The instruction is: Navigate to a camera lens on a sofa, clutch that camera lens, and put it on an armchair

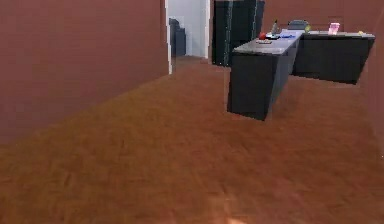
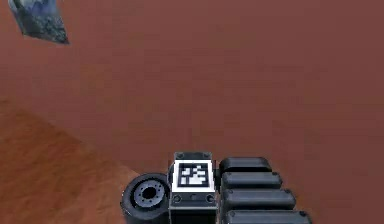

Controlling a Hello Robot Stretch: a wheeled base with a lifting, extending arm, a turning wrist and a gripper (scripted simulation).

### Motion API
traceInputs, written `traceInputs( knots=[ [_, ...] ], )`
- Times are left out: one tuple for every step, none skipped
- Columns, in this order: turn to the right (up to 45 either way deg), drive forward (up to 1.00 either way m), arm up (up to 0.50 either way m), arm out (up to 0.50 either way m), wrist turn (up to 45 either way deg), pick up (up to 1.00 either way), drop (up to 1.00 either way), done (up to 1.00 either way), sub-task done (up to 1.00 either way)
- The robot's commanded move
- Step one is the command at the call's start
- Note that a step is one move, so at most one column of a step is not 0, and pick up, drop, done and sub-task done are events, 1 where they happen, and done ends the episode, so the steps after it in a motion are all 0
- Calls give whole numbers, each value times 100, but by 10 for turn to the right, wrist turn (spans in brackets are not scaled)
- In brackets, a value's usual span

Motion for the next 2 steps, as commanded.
traceInputs(
  knots=[
    [0,100,0,0,0,0,0,0,0],
    [0,100,0,0,0,0,0,0,0]
  ],
)
